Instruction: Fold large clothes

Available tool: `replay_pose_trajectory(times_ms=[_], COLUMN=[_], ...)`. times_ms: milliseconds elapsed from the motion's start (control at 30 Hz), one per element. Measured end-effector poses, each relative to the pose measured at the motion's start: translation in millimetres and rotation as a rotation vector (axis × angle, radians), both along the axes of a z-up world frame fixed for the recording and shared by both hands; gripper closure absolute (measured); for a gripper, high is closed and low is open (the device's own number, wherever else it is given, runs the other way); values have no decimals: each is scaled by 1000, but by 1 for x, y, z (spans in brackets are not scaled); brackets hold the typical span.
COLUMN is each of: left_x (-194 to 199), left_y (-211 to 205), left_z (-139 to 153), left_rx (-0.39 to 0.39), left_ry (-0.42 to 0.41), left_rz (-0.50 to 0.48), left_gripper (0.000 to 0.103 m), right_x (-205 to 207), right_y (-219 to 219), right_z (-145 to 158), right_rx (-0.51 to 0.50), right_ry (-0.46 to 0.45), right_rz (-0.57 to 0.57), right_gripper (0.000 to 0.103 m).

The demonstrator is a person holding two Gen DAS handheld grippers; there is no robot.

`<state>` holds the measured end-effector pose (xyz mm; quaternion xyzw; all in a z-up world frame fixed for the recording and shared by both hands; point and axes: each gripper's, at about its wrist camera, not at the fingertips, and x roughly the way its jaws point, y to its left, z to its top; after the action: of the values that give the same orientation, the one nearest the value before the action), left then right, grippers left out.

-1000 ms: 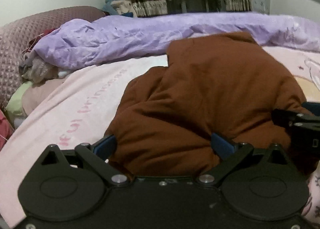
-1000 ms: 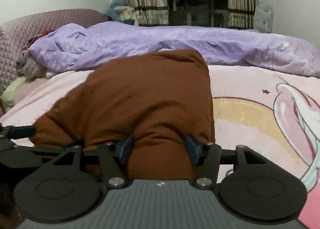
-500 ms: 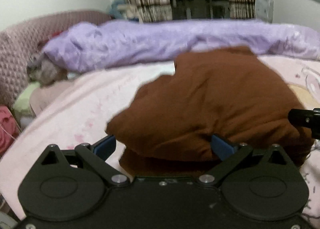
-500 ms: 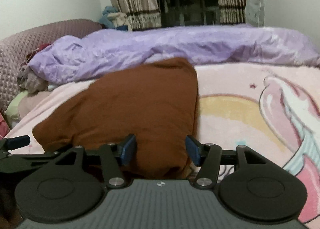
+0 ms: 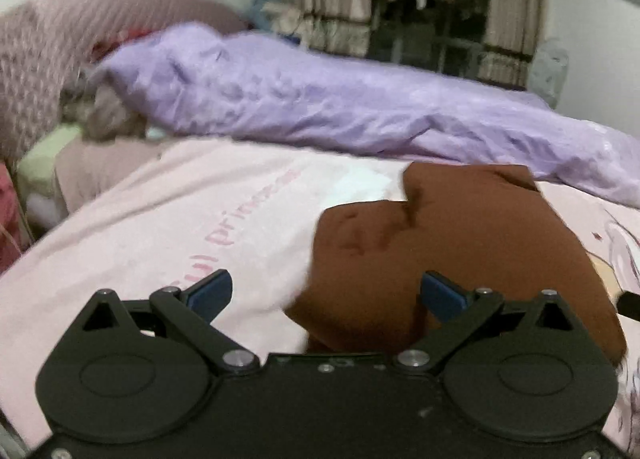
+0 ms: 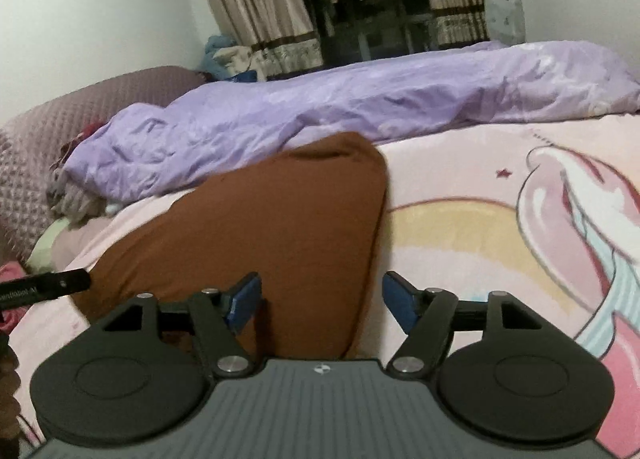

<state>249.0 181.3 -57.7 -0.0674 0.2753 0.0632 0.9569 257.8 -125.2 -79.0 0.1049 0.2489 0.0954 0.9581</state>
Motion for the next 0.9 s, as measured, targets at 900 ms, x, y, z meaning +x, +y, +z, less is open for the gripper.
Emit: replay_pose_trajectory(times_ms=[900], left_x=[128], left_y=[4], left_z=[-66], left_rx=[-342], left_ry=[210], left_rz=[-296], left_gripper=[28], right_x=[123], right_y=[36], right_z=[-21], right_rx=[4], right_ry=[189], right_rz=[116], right_gripper=[23])
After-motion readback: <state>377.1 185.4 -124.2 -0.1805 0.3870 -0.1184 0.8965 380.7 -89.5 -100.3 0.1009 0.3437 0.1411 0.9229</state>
